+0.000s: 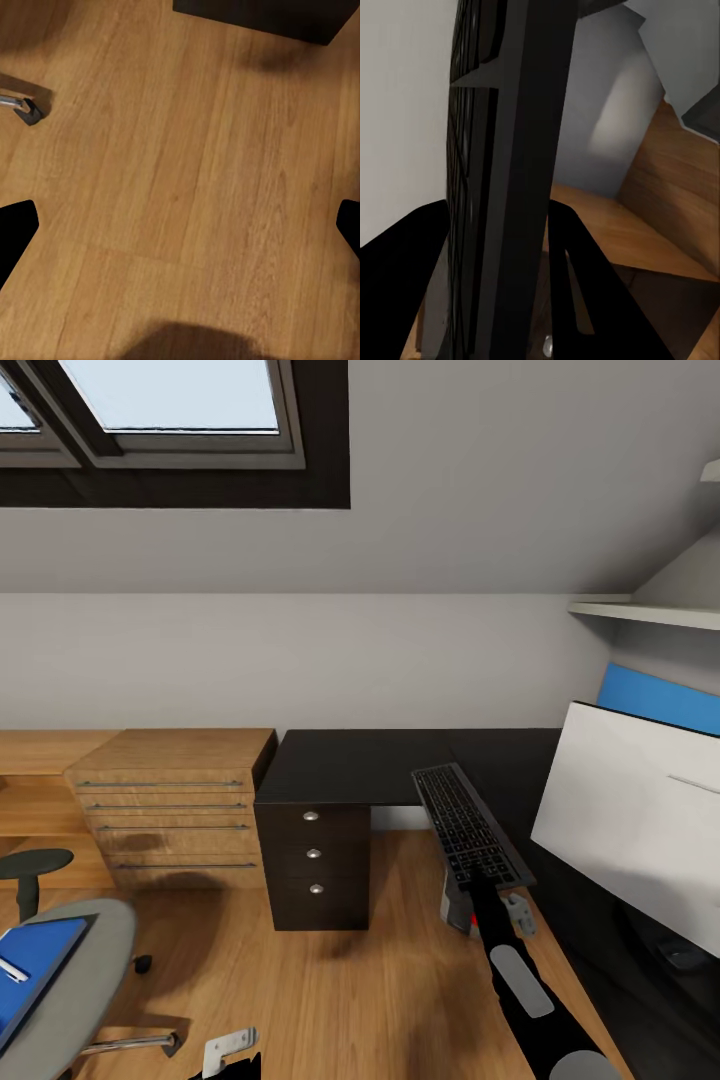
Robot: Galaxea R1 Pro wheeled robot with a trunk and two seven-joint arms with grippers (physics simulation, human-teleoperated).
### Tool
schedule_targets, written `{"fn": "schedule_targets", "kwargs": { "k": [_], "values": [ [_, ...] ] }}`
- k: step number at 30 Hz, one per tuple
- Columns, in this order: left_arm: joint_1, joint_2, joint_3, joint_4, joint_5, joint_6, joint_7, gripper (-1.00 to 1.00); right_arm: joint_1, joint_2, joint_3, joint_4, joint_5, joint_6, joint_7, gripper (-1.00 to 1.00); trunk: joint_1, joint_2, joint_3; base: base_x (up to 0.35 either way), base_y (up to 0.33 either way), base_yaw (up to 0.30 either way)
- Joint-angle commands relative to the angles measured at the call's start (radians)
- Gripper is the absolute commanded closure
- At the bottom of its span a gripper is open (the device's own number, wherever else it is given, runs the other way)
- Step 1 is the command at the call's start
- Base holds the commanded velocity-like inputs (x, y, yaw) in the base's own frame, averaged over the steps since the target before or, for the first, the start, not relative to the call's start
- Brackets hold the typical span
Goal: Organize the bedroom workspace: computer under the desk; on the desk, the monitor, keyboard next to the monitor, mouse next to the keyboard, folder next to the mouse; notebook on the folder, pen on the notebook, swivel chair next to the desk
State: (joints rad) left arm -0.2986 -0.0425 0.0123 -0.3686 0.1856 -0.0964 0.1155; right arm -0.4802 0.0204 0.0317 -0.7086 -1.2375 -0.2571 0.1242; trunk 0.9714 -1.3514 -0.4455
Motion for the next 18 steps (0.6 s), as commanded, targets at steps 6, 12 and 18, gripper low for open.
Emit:
{"fn": "schedule_targets", "kwargs": {
  "k": [6, 12, 18],
  "values": [
    [-0.001, 0.000, 0.001, 0.000, 0.006, -0.003, 0.001, -1.00, 0.000, 0.001, 0.004, 0.008, -0.014, -0.007, 0.046, 1.00, 0.000, -0.001, -0.001, 0.000, 0.000, 0.000],
    [-0.001, 0.000, 0.001, 0.000, 0.006, -0.003, 0.001, -1.00, 0.000, 0.001, 0.003, 0.010, -0.014, -0.007, 0.047, 1.00, 0.000, -0.001, -0.001, 0.000, 0.000, 0.000],
    [-0.001, 0.000, 0.001, 0.000, 0.006, -0.003, 0.001, -1.00, 0.000, 0.000, 0.002, 0.015, -0.014, -0.007, 0.049, 1.00, 0.000, -0.001, -0.001, 0.000, 0.000, 0.000]
  ]
}}
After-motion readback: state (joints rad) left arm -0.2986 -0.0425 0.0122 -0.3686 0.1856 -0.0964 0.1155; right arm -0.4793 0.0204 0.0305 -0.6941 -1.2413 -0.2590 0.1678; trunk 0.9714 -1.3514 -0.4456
